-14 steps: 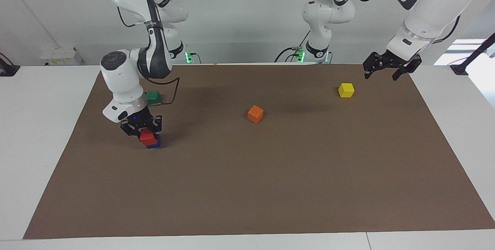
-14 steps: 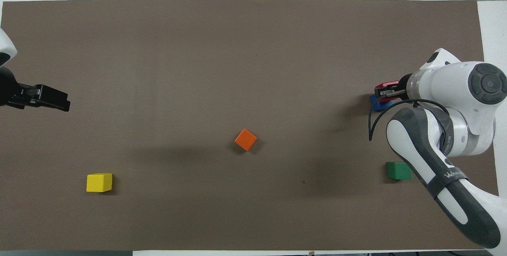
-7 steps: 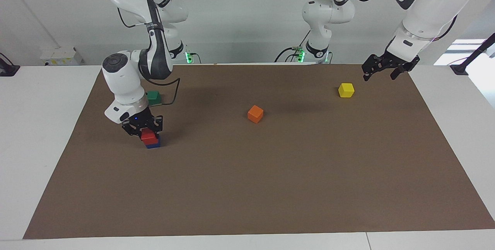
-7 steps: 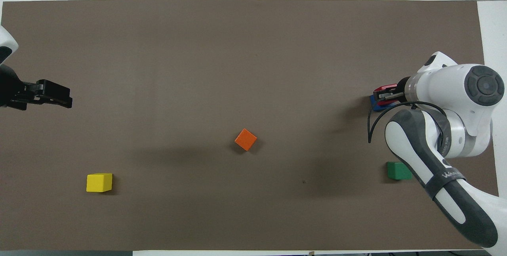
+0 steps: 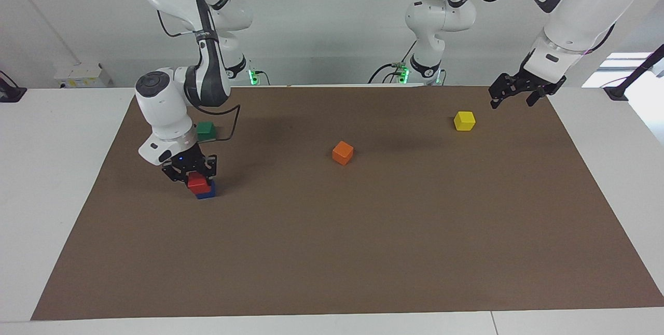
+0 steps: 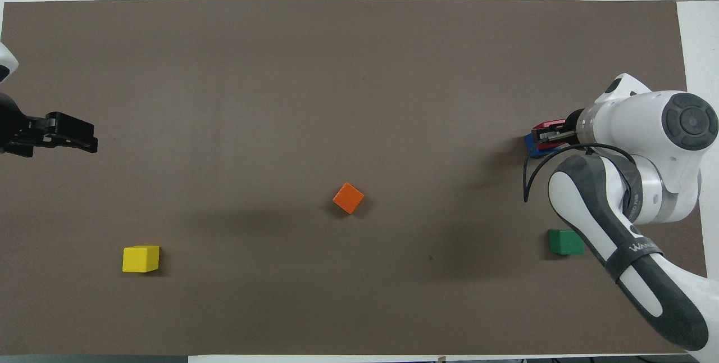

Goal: Transfer red block to right arm and stack on blue block
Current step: 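Lower the red block onto the blue block with the right gripper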

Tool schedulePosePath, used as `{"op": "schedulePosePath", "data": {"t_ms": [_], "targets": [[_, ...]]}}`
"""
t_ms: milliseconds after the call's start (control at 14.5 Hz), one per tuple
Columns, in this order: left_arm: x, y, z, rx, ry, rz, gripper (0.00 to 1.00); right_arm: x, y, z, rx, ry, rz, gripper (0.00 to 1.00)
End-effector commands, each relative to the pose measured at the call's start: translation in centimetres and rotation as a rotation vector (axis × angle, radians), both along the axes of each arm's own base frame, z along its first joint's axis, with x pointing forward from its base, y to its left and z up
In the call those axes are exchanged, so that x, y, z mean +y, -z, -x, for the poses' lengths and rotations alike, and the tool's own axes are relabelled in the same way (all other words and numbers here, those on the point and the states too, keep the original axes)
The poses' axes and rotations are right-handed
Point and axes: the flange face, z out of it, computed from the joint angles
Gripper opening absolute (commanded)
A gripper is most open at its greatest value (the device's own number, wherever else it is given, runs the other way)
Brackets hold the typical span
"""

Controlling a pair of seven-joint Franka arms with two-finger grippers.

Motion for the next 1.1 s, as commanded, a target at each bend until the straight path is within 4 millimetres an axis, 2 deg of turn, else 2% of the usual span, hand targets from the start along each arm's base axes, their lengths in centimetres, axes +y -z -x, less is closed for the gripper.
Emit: {"op": "schedulePosePath", "data": {"t_ms": [0,1034], "targets": [[0.11,-0.15,0.49,-0.003,-0.013,0.001,1.0,-0.49,0.16,0.87,0.012,-0.009,0.005,0.0],[0.2,-0.23,0.52,-0.004,-0.015,0.001,1.0,-0.41,0.26,1.05,0.029,-0.02,0.007,0.0]]}}
